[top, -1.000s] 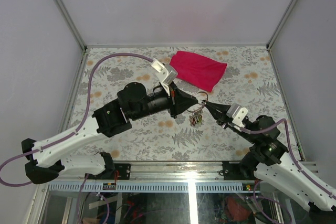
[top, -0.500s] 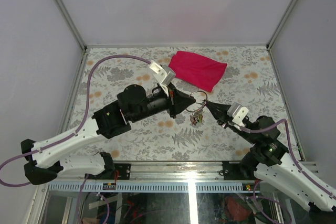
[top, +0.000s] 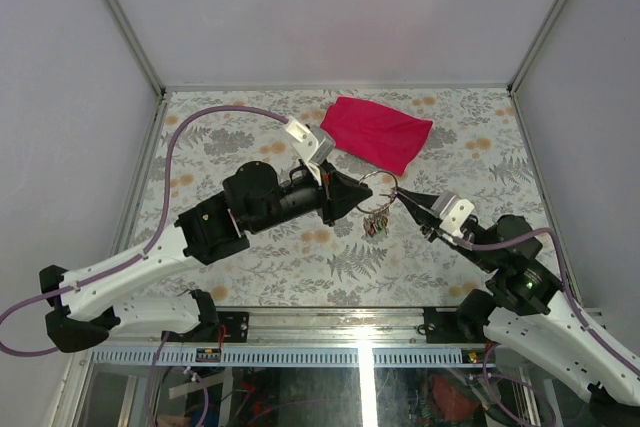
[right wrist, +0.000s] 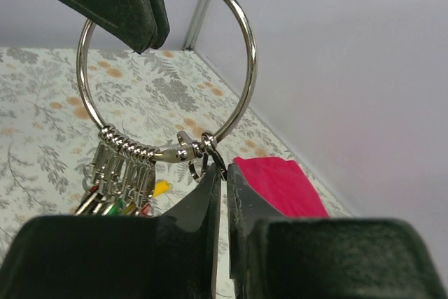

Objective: Put the keys on the keyring

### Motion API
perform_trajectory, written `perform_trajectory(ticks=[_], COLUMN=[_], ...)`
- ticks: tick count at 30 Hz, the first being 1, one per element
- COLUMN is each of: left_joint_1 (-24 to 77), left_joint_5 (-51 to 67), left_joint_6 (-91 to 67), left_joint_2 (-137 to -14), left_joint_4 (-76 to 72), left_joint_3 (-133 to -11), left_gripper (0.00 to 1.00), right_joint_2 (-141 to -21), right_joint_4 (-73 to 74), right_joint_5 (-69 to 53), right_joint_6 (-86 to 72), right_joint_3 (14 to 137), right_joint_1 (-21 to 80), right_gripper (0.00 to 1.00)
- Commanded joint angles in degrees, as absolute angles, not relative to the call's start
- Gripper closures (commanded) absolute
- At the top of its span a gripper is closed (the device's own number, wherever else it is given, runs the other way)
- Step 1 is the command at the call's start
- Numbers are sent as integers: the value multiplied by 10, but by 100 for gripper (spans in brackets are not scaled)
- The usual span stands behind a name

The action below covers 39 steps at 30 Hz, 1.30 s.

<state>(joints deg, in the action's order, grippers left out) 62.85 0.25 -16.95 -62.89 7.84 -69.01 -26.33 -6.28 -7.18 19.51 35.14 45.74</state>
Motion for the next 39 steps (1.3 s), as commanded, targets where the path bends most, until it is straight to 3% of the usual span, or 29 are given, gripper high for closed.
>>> perform_trajectory(ticks=[1, 12, 29, 39], left_joint_1=[628, 628, 628, 628], left_joint_5=[16, -33, -34, 28], left_joint_6=[-142, -131, -126, -151], left_joint_2=[-602, -564, -569, -622], left_joint_4=[61, 69, 76, 19], left_joint_3=[-690, -658, -626, -607], left_gripper=[85, 54, 51, 37], right_joint_2=[-267, -312, -435, -521], right_joint_4=[4, 214, 431, 554], right_joint_5=[-62, -75, -93, -115], right_joint_6=[275, 379, 168, 50], right_joint_3=[418, 538, 677, 748], right_joint_1=[455, 455, 455, 455], right_gripper=[100, 100, 100, 100])
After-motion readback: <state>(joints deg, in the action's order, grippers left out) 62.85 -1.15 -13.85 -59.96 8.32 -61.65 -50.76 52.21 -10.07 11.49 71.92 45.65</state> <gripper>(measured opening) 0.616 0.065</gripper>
